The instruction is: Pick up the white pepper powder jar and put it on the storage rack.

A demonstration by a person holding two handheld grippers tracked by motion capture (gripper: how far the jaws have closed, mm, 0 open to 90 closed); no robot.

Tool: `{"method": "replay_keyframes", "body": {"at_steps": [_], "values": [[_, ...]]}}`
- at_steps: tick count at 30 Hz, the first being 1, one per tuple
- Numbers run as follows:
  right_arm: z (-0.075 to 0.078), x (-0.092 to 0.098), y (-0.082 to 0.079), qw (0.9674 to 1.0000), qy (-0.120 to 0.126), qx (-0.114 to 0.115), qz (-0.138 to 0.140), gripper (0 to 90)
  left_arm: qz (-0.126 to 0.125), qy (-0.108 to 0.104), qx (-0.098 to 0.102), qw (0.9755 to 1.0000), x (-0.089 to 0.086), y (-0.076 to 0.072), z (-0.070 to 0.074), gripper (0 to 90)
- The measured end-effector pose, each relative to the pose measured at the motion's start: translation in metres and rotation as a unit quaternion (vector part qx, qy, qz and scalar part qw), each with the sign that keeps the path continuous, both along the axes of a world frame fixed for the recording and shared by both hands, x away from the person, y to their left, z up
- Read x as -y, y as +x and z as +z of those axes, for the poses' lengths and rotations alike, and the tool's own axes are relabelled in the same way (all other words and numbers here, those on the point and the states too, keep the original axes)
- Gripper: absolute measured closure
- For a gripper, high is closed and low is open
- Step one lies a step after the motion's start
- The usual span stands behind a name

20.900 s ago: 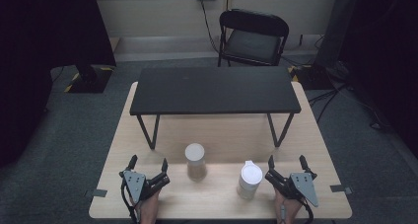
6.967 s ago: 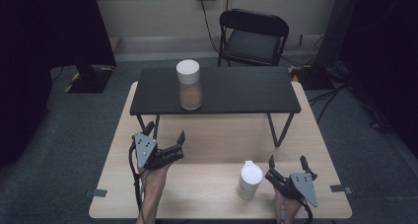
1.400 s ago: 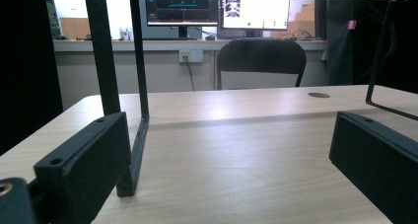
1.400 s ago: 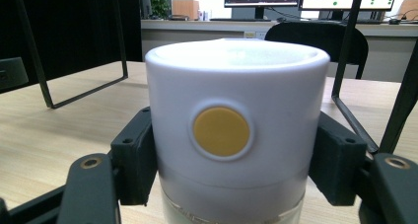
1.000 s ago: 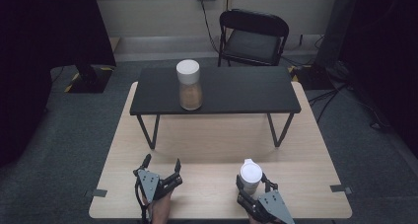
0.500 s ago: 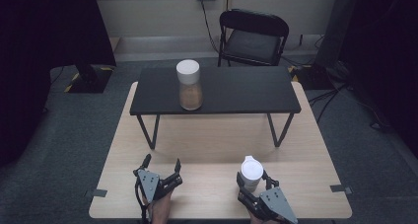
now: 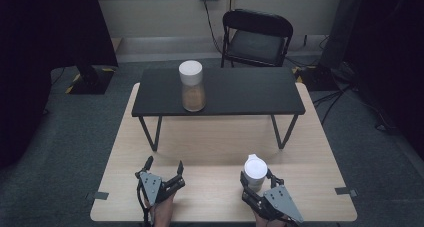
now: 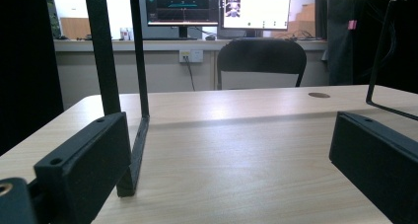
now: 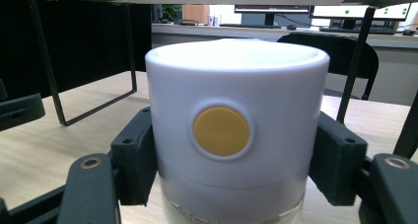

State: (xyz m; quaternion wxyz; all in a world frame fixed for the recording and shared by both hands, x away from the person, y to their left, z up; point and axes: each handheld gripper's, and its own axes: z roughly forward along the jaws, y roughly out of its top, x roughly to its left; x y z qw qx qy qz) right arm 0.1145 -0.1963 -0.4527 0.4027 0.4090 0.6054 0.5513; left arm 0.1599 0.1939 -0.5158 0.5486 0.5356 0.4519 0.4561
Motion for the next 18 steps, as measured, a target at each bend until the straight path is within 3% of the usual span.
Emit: {"method": "replay_keyframes", "body": {"at_steps": [18], "values": [[0.026,0.003,0.011,0.9999,-0.012,-0.005,0.010,30.5,0.000,0.000,0.000,1.0000,0.000,0.000,0.000,1.9]]}}
